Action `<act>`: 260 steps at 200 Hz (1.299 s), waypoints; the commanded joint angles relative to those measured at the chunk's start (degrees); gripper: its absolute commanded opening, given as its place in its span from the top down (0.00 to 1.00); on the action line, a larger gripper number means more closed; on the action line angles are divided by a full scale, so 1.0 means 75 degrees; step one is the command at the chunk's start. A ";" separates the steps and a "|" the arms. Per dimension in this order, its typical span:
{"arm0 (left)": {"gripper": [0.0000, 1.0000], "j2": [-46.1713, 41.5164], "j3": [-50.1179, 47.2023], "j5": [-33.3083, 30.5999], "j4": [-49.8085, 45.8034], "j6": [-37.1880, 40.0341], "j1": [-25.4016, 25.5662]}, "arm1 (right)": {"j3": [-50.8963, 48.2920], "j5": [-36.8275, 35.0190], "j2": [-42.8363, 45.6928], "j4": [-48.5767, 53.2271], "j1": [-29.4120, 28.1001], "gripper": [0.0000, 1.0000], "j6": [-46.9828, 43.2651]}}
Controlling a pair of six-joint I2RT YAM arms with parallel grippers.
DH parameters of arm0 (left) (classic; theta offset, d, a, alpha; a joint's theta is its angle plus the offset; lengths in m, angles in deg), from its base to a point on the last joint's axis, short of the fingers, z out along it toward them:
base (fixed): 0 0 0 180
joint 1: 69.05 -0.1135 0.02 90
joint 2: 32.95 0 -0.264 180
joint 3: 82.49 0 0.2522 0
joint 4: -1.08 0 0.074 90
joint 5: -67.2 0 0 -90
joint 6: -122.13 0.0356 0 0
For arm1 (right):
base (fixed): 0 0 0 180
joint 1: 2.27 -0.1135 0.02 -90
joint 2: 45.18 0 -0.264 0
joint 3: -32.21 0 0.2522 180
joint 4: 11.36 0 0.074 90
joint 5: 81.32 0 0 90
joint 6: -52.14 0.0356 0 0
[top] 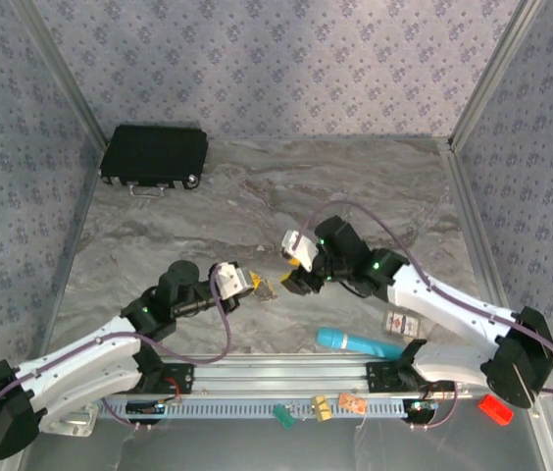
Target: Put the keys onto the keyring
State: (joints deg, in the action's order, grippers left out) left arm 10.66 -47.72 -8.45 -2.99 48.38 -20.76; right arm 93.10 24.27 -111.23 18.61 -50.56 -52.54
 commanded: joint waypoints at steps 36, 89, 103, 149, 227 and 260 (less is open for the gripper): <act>1.00 -0.0305 -0.0141 0.0395 0.0440 -0.0498 -0.0099 | -0.0798 -0.0234 0.0169 -0.1827 -0.0543 0.52 -0.1470; 1.00 -0.0261 -0.0142 0.0452 0.0510 -0.0426 -0.0096 | -0.0666 0.0450 -0.0285 -0.2015 -0.0727 0.53 -0.1269; 1.00 -0.0261 -0.0143 0.0454 0.0501 -0.0394 -0.0096 | -0.0642 0.0582 -0.0342 -0.2011 -0.0733 0.53 -0.1231; 1.00 -0.0244 -0.0119 0.0501 0.0457 -0.0337 -0.0098 | -0.0602 0.0647 -0.0382 -0.2032 -0.0721 0.61 -0.1189; 1.00 -0.0238 -0.0107 0.0593 0.0354 -0.0187 -0.0097 | -0.0624 0.0896 -0.0255 -0.2148 -0.0570 0.72 -0.0991; 1.00 -0.0243 -0.0113 0.0620 0.0325 -0.0116 -0.0099 | -0.0661 0.0953 -0.0126 -0.2040 -0.0465 0.76 -0.0906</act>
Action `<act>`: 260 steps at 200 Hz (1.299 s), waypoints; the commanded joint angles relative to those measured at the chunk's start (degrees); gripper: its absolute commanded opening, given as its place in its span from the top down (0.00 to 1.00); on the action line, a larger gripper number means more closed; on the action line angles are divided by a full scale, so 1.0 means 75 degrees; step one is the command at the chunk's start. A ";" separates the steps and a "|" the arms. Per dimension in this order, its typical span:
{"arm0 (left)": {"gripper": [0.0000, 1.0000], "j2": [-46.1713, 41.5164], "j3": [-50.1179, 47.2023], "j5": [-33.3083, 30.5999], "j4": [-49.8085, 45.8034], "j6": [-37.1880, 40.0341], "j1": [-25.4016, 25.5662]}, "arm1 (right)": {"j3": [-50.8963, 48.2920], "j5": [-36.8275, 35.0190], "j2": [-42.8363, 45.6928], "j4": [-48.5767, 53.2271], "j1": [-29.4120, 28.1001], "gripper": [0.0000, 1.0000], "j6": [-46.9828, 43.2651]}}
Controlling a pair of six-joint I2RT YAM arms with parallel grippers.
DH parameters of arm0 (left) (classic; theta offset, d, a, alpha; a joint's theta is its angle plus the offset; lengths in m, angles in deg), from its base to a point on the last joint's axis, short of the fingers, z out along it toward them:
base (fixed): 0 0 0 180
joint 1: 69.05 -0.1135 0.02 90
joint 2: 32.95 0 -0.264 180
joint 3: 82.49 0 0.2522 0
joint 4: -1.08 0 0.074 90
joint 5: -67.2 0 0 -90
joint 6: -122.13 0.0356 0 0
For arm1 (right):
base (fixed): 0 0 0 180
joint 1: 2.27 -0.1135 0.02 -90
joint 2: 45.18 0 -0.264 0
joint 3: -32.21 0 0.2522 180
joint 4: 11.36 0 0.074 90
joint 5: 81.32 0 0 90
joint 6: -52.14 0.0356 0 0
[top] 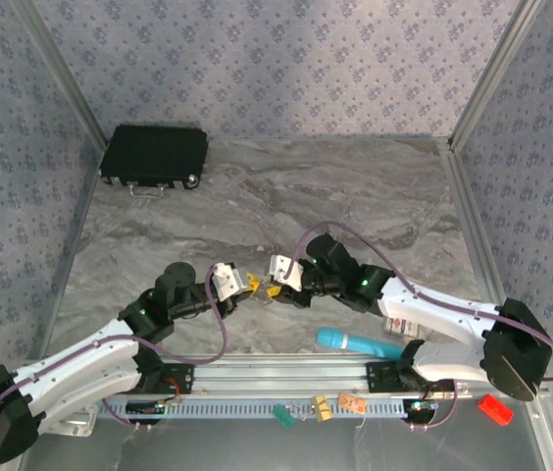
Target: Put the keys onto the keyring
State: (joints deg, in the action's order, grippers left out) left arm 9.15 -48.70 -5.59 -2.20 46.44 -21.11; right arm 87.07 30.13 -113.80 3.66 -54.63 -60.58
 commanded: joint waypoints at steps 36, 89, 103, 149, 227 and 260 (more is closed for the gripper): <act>1.00 -0.0048 0.0030 0.0284 0.0173 0.0214 -0.0052 | 0.0121 0.0260 0.0348 0.0121 0.0158 0.80 0.0225; 1.00 -0.0087 0.0048 0.0364 0.0112 0.0261 -0.0049 | 0.0179 0.0122 0.0335 0.0211 0.0174 0.90 0.0185; 1.00 -0.0095 0.0048 0.0389 0.0090 0.0261 -0.0052 | 0.0192 0.0020 0.0333 0.0255 0.0186 0.93 0.0136; 1.00 -0.0082 0.0075 0.0479 0.0102 0.0232 -0.0049 | 0.0320 -0.0101 0.0349 0.0406 0.0187 0.97 -0.0026; 1.00 0.0029 0.0235 0.1077 0.0001 0.0167 -0.0052 | 0.0536 -0.0335 0.0228 0.0650 0.0299 1.00 -0.0562; 1.00 0.0156 0.0316 0.1267 0.0078 0.0155 -0.0050 | 0.0616 -0.0400 0.0054 0.0808 0.0342 1.00 -0.0742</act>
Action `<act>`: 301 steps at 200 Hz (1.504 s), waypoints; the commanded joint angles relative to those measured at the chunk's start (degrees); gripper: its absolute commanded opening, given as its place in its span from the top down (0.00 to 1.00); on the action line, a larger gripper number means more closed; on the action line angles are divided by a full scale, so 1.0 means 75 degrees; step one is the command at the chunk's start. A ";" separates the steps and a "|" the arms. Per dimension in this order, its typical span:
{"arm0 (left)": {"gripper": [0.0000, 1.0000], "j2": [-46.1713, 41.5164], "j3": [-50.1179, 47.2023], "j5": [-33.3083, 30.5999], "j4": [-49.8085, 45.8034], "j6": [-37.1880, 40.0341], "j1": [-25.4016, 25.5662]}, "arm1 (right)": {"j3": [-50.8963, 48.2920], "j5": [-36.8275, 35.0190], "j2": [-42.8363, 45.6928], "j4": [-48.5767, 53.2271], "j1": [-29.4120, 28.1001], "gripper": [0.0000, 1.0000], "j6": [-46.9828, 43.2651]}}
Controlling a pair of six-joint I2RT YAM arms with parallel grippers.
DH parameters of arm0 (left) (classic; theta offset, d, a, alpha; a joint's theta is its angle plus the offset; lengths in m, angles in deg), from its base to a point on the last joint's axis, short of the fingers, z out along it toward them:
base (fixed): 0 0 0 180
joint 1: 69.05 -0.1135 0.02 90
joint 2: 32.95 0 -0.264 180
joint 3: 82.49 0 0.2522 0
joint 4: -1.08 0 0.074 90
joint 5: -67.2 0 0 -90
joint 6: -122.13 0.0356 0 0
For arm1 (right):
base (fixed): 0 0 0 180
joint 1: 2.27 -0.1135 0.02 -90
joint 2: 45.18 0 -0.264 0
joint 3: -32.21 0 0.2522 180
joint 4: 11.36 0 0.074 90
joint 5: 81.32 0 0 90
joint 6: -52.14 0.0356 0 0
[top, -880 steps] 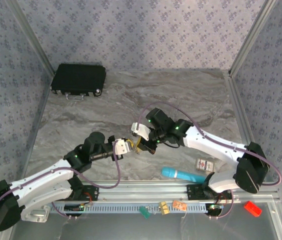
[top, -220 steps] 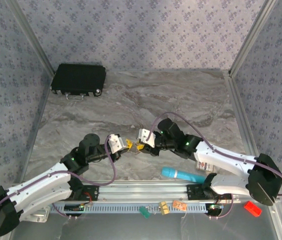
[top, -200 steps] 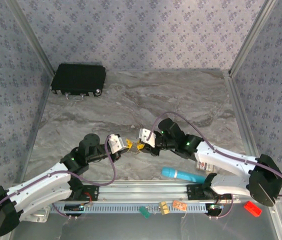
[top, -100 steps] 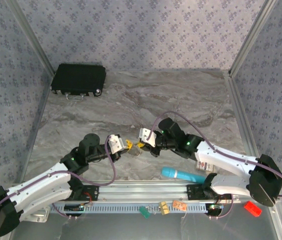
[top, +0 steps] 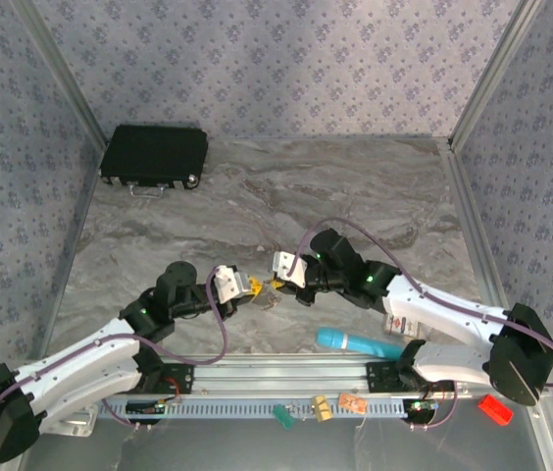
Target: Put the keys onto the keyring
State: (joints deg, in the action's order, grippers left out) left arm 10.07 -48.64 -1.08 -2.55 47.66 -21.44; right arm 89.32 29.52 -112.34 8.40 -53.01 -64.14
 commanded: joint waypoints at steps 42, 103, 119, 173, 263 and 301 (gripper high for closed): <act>1.00 0.0131 0.0332 0.0505 0.0331 0.0004 -0.0002 | 0.0402 -0.0306 -0.0477 0.0229 0.0035 1.00 -0.0369; 1.00 0.0106 0.0288 0.0060 0.0623 -0.0094 -0.0006 | 0.0329 -0.0469 -0.0567 0.0222 0.0010 1.00 -0.0311; 1.00 0.0084 0.0199 -0.0120 0.0905 -0.0242 -0.0003 | 0.0254 -0.0472 -0.0586 0.0105 0.0003 1.00 -0.0180; 1.00 0.0093 0.0107 -0.0362 0.1310 -0.0658 0.0000 | 0.0108 -0.0502 -0.0685 -0.0297 -0.0148 1.00 0.0209; 1.00 0.0107 -0.0014 -0.0160 0.1399 -0.0802 -0.0019 | -0.0295 0.0009 0.0317 -0.0967 0.0275 0.67 0.0371; 1.00 0.0117 -0.0031 0.0118 0.1276 -0.0636 -0.0020 | -0.0245 0.0373 0.0433 -0.0934 0.0378 0.68 0.0030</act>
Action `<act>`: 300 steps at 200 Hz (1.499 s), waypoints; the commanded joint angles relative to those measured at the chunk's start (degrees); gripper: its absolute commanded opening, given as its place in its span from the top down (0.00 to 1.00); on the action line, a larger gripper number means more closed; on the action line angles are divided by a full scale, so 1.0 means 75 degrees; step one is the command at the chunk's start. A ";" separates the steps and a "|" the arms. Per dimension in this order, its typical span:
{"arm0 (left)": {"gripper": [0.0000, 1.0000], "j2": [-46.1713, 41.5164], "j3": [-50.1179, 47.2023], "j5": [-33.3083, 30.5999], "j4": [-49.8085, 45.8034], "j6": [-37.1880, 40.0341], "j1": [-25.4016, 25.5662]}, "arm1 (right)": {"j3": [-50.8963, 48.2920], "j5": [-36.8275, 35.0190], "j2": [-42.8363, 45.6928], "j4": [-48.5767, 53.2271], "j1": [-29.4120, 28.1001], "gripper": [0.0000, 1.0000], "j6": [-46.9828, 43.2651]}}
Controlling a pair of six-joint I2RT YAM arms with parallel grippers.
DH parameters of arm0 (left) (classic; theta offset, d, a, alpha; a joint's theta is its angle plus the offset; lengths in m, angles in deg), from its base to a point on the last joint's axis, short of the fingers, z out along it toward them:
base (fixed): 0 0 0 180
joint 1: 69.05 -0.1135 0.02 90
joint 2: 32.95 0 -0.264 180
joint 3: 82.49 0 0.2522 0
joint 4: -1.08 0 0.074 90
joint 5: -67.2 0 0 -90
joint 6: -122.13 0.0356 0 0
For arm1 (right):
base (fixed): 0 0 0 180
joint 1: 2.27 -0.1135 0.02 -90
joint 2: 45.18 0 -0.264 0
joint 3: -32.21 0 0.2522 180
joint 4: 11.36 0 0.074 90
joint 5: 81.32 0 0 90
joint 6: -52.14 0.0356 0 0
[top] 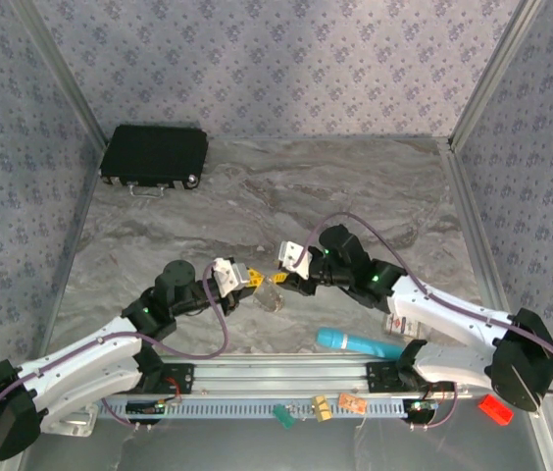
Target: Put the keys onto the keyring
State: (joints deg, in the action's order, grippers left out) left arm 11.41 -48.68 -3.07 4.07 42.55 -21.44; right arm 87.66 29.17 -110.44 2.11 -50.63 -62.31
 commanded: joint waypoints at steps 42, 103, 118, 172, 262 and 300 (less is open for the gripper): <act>1.00 -0.0028 -0.0003 0.0416 0.0278 0.0246 -0.0010 | 0.0190 0.1089 0.0144 0.0474 0.0108 0.70 -0.0580; 1.00 0.0060 0.0114 0.0590 -0.0012 0.0642 -0.0020 | 0.0477 0.1273 -0.0050 0.0700 0.0192 0.79 -0.0626; 1.00 0.0086 0.0142 0.0637 -0.0092 0.0729 -0.0015 | 0.0552 0.1367 -0.0112 0.0710 0.0203 0.80 -0.0611; 1.00 0.0154 0.0186 0.0698 -0.0111 0.0825 -0.0019 | 0.0798 0.1874 -0.0369 0.1062 0.0231 0.79 -0.0663; 1.00 0.0179 0.0227 0.0672 -0.0094 0.0861 -0.0017 | 0.0887 0.2073 -0.0485 0.1320 0.0353 0.75 -0.0632; 1.00 0.0225 0.0256 0.0683 -0.0063 0.0873 -0.0021 | 0.0809 0.2130 -0.0398 0.1316 0.0389 0.75 -0.0609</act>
State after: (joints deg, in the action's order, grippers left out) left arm 12.63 -48.79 0.58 2.37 48.16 -21.44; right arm 92.51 43.64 -114.20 10.83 -47.99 -66.44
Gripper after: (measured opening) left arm 0.042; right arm 0.250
